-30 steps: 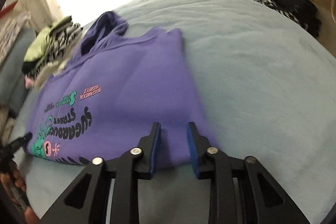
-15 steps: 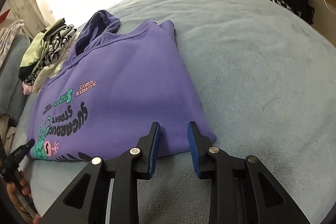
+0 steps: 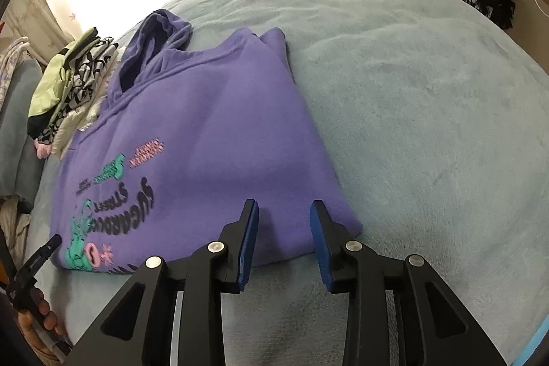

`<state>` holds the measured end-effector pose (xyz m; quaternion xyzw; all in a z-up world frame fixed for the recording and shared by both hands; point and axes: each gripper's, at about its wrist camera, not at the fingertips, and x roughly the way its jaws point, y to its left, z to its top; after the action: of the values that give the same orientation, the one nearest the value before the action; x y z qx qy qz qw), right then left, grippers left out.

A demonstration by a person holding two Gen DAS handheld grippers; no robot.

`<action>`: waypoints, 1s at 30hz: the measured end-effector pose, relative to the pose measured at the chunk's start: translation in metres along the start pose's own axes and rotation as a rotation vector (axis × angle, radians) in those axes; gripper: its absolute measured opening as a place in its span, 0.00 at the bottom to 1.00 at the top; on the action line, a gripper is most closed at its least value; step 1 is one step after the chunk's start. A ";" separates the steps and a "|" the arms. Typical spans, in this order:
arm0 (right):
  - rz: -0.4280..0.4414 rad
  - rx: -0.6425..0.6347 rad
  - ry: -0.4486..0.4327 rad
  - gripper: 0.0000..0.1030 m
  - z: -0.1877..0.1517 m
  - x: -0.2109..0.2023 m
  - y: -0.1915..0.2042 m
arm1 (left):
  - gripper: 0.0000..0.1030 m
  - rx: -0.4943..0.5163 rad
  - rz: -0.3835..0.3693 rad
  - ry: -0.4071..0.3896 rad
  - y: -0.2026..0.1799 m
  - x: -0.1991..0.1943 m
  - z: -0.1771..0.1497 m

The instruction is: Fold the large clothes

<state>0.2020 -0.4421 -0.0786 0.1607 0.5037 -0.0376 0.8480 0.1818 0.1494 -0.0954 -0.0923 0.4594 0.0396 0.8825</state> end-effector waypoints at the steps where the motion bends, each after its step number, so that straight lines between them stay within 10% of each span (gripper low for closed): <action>1: 0.008 -0.004 -0.008 0.31 0.005 -0.003 0.002 | 0.05 0.012 -0.009 -0.007 -0.003 -0.004 0.005; 9: 0.076 -0.090 -0.046 0.31 0.097 0.001 0.047 | 0.39 0.162 -0.049 -0.063 -0.049 0.002 0.099; 19: 0.203 -0.115 0.018 0.36 0.270 0.090 0.118 | 0.40 0.233 -0.069 0.027 -0.124 0.132 0.255; 30: 0.256 -0.053 0.119 0.40 0.366 0.224 0.166 | 0.40 0.188 -0.069 0.133 -0.136 0.244 0.311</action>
<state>0.6573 -0.3770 -0.0720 0.2029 0.5293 0.0937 0.8185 0.5932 0.0739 -0.1039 -0.0273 0.5154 -0.0401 0.8556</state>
